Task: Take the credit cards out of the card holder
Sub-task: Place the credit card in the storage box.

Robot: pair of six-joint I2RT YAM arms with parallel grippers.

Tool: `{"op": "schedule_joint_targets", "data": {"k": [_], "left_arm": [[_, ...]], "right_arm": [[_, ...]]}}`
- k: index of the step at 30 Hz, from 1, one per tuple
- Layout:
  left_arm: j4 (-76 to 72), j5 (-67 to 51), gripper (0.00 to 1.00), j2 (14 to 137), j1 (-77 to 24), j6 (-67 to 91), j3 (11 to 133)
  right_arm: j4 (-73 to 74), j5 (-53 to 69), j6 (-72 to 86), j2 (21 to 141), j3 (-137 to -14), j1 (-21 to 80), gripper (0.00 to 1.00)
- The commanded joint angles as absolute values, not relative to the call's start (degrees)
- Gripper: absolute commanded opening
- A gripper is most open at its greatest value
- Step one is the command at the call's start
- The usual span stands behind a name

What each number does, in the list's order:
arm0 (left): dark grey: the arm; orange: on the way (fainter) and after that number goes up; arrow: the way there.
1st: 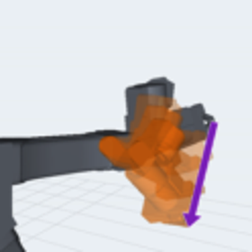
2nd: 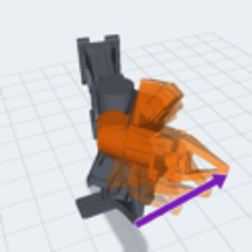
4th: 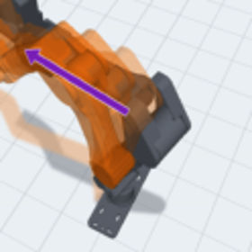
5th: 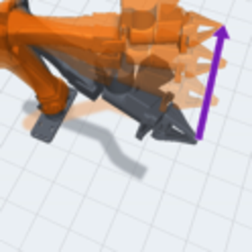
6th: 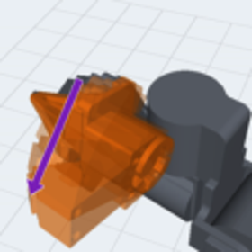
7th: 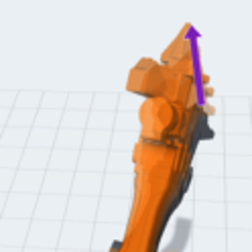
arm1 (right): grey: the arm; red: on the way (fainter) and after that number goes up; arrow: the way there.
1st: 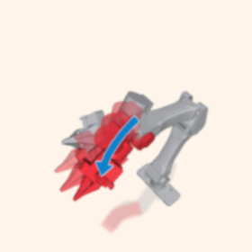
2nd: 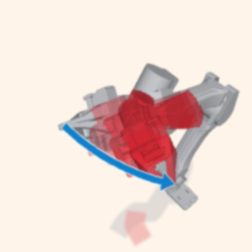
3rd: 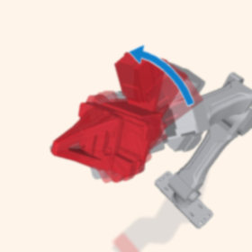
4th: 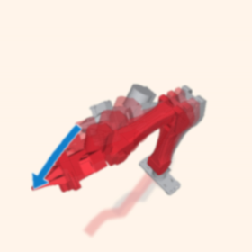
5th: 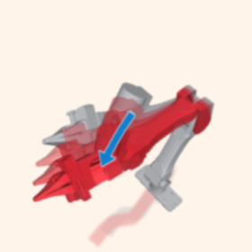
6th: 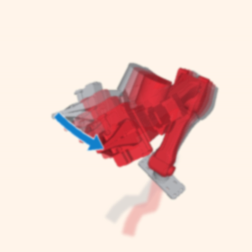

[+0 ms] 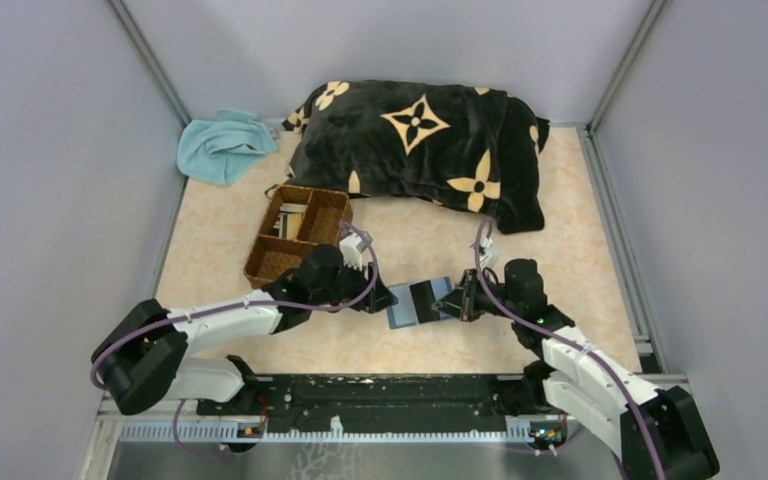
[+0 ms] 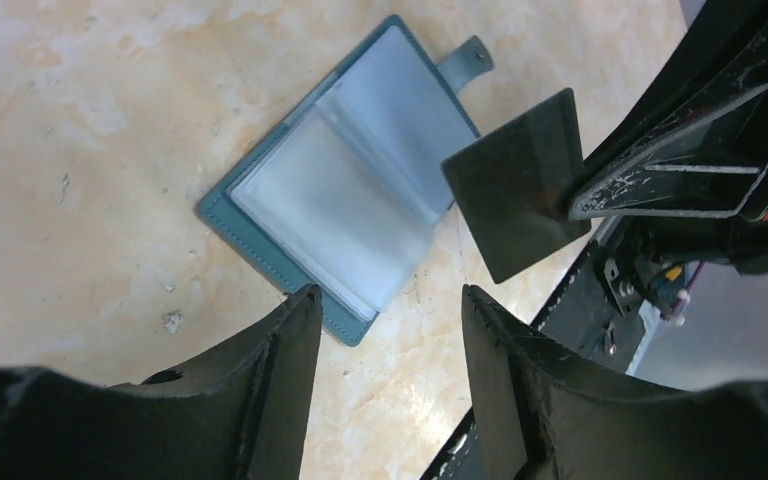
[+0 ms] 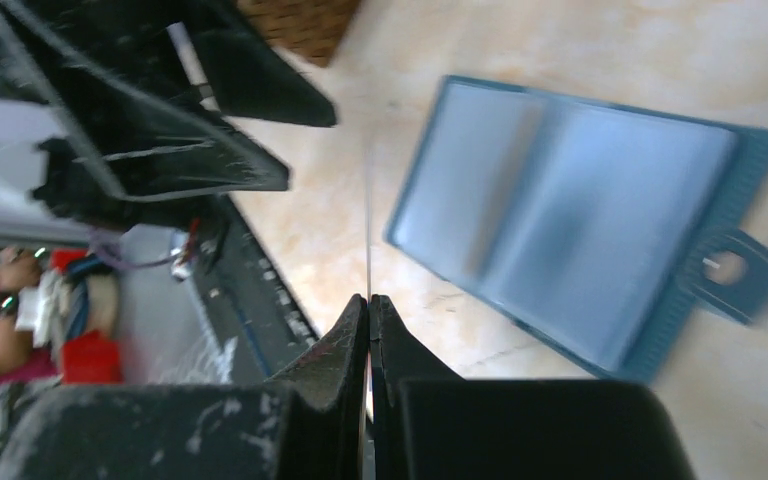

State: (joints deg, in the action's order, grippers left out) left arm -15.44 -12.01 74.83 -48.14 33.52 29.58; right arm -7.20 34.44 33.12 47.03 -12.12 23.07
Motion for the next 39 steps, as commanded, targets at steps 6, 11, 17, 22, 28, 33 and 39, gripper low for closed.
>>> {"op": "schedule_joint_targets", "data": {"k": [6,11,17,22,28,33,39], "left_arm": [[-13.27,-22.67,0.62,70.24,-48.42,22.62,32.06],[-15.05,-25.23,0.60,68.71,-48.37,22.21,31.28],[-18.08,-32.08,0.49,67.72,-48.42,23.10,30.09],[-19.61,-37.00,0.43,67.68,-48.42,23.05,29.36],[-20.07,-40.07,0.40,70.14,-48.43,22.86,29.53],[-21.35,-40.96,0.36,71.69,-48.49,23.17,29.50],[-21.76,-41.61,0.19,72.26,-48.43,23.14,29.66]], "right_arm": [[-22.58,48.44,37.15,45.97,-11.18,28.16,0.00],[-21.49,46.79,35.87,47.60,-11.80,31.29,0.00],[-21.91,47.26,35.46,48.21,-13.10,31.29,0.00],[-23.03,48.20,35.64,49.90,-13.60,31.34,0.00],[-23.88,48.79,36.15,50.06,-13.59,31.53,0.00],[-23.75,48.96,36.25,49.81,-13.73,31.77,0.00],[-23.78,48.88,36.28,50.07,-13.52,31.82,0.00]]}}
